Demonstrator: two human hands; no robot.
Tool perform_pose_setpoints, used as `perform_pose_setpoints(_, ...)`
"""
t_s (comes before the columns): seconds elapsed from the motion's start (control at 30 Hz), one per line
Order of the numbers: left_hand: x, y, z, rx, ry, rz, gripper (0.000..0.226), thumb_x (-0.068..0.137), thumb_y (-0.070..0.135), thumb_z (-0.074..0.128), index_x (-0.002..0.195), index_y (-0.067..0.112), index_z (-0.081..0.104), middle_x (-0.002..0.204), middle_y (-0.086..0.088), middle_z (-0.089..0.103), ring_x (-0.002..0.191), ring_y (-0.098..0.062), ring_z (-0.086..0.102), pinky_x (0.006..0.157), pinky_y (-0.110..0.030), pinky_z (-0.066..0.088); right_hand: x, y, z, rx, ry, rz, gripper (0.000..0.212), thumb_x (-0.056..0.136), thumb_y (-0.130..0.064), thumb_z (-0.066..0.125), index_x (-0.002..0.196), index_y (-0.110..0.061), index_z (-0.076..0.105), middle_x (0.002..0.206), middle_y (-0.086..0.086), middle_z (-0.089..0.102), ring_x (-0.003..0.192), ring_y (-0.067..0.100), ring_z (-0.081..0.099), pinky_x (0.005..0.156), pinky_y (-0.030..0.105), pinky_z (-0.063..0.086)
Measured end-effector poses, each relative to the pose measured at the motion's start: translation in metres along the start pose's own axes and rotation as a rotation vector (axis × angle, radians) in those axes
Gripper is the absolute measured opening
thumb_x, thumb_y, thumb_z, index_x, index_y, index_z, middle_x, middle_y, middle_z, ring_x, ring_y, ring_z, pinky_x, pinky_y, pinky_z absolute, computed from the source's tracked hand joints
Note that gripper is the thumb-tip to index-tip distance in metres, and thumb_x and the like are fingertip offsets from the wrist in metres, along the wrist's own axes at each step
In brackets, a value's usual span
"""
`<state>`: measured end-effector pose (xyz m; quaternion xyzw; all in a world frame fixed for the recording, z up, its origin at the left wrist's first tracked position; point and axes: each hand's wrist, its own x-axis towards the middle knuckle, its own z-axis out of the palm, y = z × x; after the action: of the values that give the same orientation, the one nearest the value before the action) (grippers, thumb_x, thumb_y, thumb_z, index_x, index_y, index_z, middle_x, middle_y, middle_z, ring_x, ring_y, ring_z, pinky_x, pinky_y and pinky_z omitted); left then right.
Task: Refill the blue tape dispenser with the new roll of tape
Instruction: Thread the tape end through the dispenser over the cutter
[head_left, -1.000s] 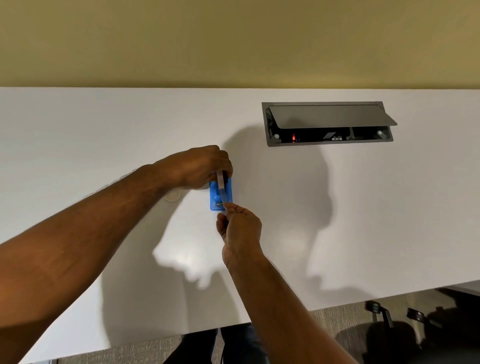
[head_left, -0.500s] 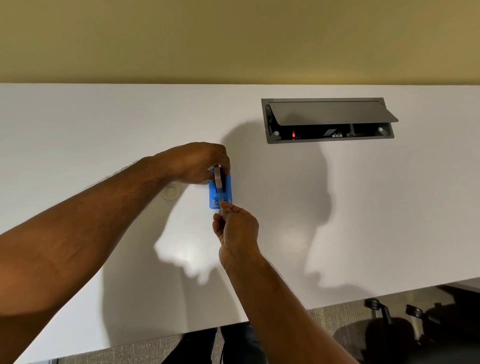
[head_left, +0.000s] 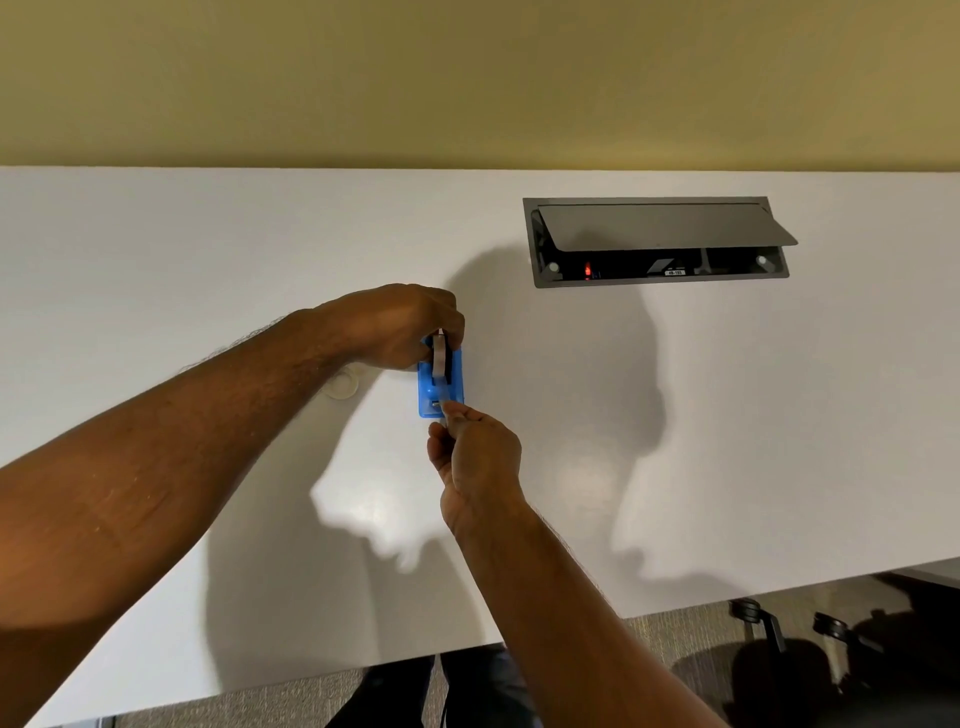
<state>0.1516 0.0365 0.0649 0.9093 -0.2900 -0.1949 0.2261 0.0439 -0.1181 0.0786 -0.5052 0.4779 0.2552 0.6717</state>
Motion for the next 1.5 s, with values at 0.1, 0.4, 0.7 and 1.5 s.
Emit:
perform_pose_setpoints(0.1,0.0,0.0,-0.001,-0.003,-0.022,-0.026,0.035,0.077,0.002,0.07,0.107,0.019,0.069,0.102,0.003,0.063,0.085,-0.018,0.062,0.075,-0.041,0.057,0.002,-0.002,0.002,-0.022,0.005,-0.003,0.011,0.092,-0.014,0.074,0.084,-0.013,0.068,0.083,0.009,0.069,0.061,0.014,0.063,0.081,0.032,0.06)
perform_pose_setpoints(0.4,0.004,0.003,-0.005,0.049,-0.041,-0.038,0.029,0.075,0.001,0.07,0.099,0.017,0.065,0.093,0.002,0.059,0.077,-0.023,0.058,0.064,-0.039,0.053,0.002,-0.008,0.001,-0.004,-0.01,0.007,0.011,0.093,-0.013,0.073,0.083,-0.012,0.068,0.084,0.009,0.068,0.061,0.014,0.062,0.067,0.027,0.055)
perform_pose_setpoints(0.7,0.009,0.003,-0.008,0.055,-0.041,-0.038,0.028,0.074,0.003,0.076,0.096,0.017,0.066,0.092,0.005,0.061,0.074,-0.018,0.058,0.066,-0.039,0.055,0.001,-0.01,0.0,0.014,-0.017,0.026,0.011,0.092,-0.01,0.074,0.082,-0.011,0.068,0.086,0.011,0.068,0.061,0.015,0.062,0.064,0.026,0.055)
perform_pose_setpoints(1.5,0.007,0.005,-0.001,-0.084,-0.092,-0.206,0.042,0.078,-0.001,0.069,0.113,0.021,0.061,0.104,0.003,0.053,0.093,-0.022,0.059,0.079,-0.039,0.054,0.003,0.004,0.002,-0.036,0.018,-0.025,0.014,0.098,-0.012,0.065,0.109,-0.005,0.071,0.104,0.017,0.074,0.067,0.014,0.067,0.061,0.019,0.06)
